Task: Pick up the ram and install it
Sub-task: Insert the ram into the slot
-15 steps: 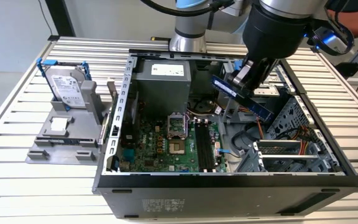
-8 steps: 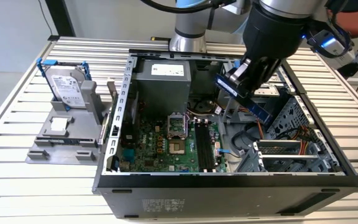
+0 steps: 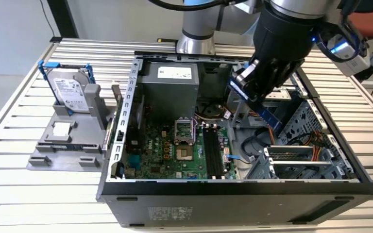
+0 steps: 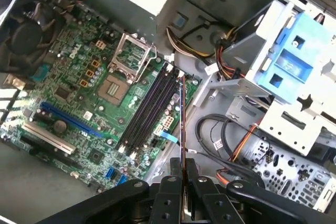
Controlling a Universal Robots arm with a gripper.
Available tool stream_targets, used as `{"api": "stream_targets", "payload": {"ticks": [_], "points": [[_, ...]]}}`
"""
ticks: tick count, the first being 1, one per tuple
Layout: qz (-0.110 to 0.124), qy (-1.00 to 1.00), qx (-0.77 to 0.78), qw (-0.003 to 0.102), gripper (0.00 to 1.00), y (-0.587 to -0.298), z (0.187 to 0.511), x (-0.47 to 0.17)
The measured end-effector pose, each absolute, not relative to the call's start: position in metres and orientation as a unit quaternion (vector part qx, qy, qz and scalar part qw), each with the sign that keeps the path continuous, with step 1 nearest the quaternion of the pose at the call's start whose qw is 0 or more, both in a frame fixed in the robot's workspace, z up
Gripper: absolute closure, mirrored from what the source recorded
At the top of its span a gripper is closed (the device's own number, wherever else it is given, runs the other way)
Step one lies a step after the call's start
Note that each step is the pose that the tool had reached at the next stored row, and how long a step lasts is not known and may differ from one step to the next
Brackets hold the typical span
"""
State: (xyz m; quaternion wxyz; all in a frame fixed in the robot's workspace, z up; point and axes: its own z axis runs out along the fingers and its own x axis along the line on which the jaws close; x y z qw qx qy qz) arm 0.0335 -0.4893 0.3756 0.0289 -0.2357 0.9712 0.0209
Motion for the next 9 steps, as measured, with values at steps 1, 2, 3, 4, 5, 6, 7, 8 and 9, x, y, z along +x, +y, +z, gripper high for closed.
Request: {"api": "stream_targets", "payload": {"ticks": [1,2,3,4,5,6,7,8,9], "points": [[0.021,0.973,-0.228,0.029,1.00,-0.4893,0.3756,0.0335],[0.020,0.975,-0.220,0.029,1.00,-0.4893,0.3756,0.0335],[0.020,0.977,-0.212,0.029,1.00,-0.4893,0.3756,0.0335],[0.020,0.978,-0.205,0.030,1.00,-0.4893,0.3756,0.0335],[0.020,0.980,-0.197,0.030,1.00,-0.4893,0.3757,0.0335],[0.019,0.981,-0.189,0.030,1.00,-0.4893,0.3757,0.0335],[0.019,0.983,-0.180,0.030,1.00,-0.4893,0.3757,0.0335],[0.019,0.984,-0.173,0.030,1.00,-0.4893,0.3756,0.0335],[0.019,0.986,-0.165,0.030,1.00,-0.4893,0.3756,0.0335]]}}
